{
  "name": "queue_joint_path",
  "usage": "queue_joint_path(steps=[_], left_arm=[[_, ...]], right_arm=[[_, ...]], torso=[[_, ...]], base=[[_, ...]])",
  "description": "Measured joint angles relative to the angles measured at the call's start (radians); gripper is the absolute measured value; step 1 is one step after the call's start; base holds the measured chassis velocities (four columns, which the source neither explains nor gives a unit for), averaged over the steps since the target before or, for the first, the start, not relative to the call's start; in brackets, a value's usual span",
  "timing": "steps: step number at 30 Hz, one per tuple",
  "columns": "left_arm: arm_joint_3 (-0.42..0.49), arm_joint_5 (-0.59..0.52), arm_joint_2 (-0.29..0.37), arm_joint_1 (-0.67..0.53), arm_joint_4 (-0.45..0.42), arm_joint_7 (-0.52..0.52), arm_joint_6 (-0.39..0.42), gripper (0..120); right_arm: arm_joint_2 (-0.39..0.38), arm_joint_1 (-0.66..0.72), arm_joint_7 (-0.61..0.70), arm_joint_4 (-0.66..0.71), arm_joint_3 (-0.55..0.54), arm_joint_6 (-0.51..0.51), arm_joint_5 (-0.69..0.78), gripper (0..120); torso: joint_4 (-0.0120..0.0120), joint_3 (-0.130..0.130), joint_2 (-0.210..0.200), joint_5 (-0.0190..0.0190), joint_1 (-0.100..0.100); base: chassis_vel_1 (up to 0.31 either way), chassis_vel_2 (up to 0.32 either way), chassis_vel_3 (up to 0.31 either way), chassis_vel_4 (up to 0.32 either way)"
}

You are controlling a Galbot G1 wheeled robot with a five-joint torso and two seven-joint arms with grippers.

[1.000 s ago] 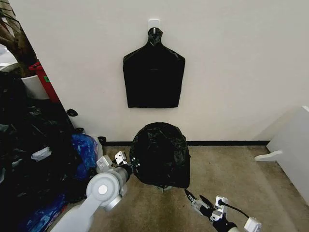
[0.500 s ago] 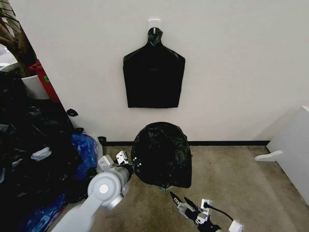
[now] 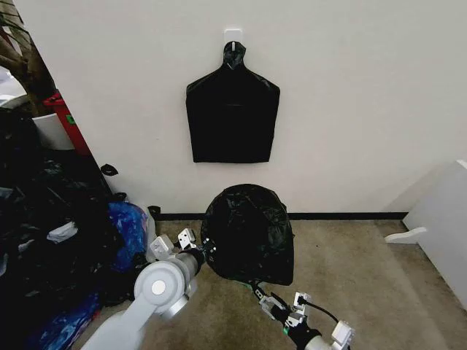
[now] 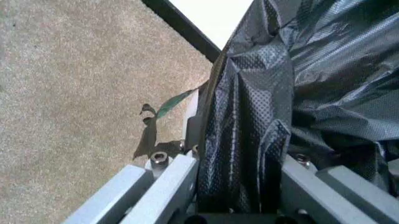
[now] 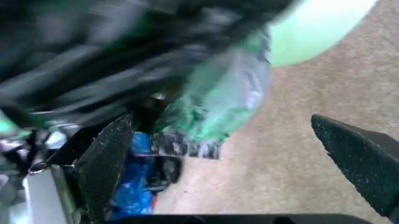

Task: Place the garbage bag over the trash bin.

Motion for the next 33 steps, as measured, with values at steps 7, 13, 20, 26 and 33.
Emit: queue_joint_path(steps=[7, 13, 20, 26, 33], left_arm=[[-0.004, -0.014, 0.006, 0.001, -0.027, -0.007, 0.0, 0], [-0.007, -0.021, 0.008, 0.011, -0.045, -0.009, 0.002, 0], [-0.007, -0.029, 0.007, 0.014, -0.054, -0.015, 0.003, 0], [-0.013, 0.037, 0.021, 0.017, -0.039, 0.012, 0.017, 0], [-0.032, 0.291, 0.049, 0.061, 0.047, 0.25, 0.018, 0]], right_arm=[[0.004, 0.054, 0.03, -0.107, 0.003, 0.007, -0.047, 100], [0.0, 0.073, 0.031, -0.208, 0.015, 0.032, -0.076, 100], [0.002, 0.088, 0.032, -0.269, 0.022, 0.066, -0.122, 100], [-0.024, 0.047, -0.044, -0.266, 0.049, 0.14, -0.269, 100], [-0.103, -0.016, -0.132, -0.235, 0.163, 0.227, -0.327, 100]], torso=[[0.0, 0.0, 0.0, 0.0001, 0.0], [0.0001, 0.0, 0.0, 0.0001, 0.0], [0.0, 0.0, 0.0, 0.0001, 0.0], [-0.0002, 0.0, 0.0, 0.0002, 0.0], [0.0001, 0.0, 0.0, 0.0002, 0.0]], base=[[0.0, 0.0, 0.0, 0.0], [0.0, 0.0, 0.0, 0.0], [0.0, 0.0, 0.0, 0.0], [0.0, 0.0, 0.0, 0.0], [0.0, 0.0, 0.0, 0.0]])
